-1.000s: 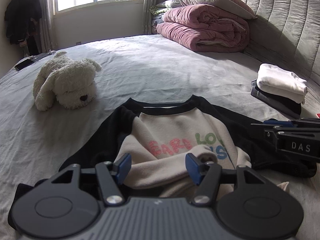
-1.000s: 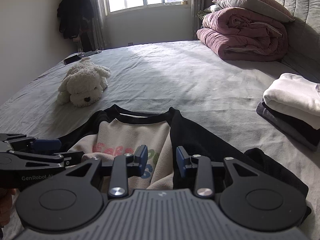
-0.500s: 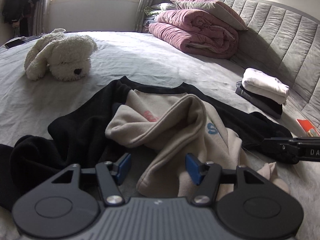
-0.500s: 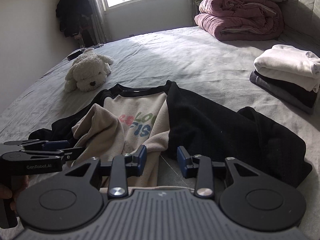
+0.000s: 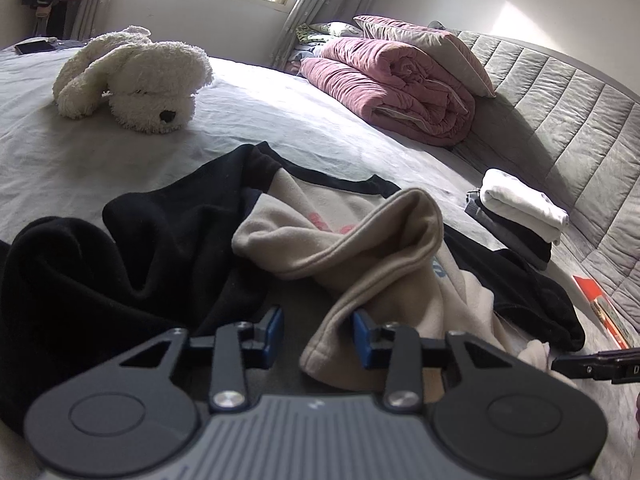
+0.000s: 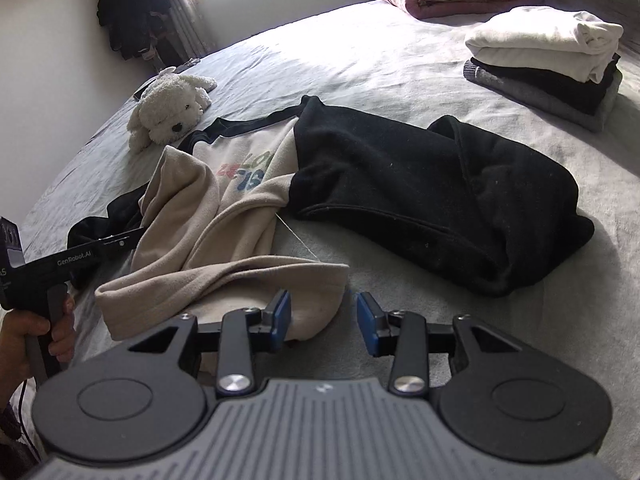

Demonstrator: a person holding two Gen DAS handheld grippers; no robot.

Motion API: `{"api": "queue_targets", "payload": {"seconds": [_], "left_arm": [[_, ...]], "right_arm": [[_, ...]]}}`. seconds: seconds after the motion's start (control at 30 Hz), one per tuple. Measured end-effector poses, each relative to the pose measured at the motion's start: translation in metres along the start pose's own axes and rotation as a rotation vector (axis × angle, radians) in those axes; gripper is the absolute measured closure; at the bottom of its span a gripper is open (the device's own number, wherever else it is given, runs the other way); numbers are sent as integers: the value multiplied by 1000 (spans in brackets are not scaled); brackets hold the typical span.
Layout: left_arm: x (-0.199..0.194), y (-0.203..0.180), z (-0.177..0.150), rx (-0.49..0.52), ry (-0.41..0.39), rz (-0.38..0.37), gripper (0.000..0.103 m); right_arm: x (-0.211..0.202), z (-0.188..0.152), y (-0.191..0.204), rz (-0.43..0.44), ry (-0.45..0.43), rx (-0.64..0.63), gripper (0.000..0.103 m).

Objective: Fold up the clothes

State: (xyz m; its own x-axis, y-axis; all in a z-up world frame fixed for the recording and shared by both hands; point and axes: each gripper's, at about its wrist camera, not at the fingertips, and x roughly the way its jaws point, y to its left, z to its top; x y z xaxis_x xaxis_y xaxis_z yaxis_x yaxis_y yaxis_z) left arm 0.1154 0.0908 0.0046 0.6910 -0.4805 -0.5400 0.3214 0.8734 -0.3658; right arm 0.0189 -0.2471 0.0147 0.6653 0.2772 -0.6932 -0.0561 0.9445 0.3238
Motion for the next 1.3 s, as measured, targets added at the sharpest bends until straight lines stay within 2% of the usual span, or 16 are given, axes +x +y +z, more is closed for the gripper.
{"api": "queue_targets", "payload": {"seconds": [0.07,0.17,0.2,0.27,0.33,0.43,1.03,1.3], "left_arm": [[2,-2,-1,-33,-5,-5,86],[0,-9,-3,-53,-15,11,97],[-2,-13,-3,-35,-15,22,97],[-11,-20,-3,-1,-14,41,98],[-25,-24,-2,-5,-16,47,99],[-47,-27,0,-43,-28,52,99],[-173,-25,-22,-194,-25,100,99],[-209,-19,-33,-228,4,101,99]], "right_arm": [[5,-2,-8,29,-7,39,62],[10,-6,-16,80,-35,107,62],[12,-7,-18,96,-45,130,60],[12,-5,-17,102,-56,106,65],[6,-6,-15,96,-74,67,88],[-6,-9,-13,106,-115,51,94],[-99,-25,35,25,-284,-138,96],[-126,-39,39,-60,-332,-216,96]]}}
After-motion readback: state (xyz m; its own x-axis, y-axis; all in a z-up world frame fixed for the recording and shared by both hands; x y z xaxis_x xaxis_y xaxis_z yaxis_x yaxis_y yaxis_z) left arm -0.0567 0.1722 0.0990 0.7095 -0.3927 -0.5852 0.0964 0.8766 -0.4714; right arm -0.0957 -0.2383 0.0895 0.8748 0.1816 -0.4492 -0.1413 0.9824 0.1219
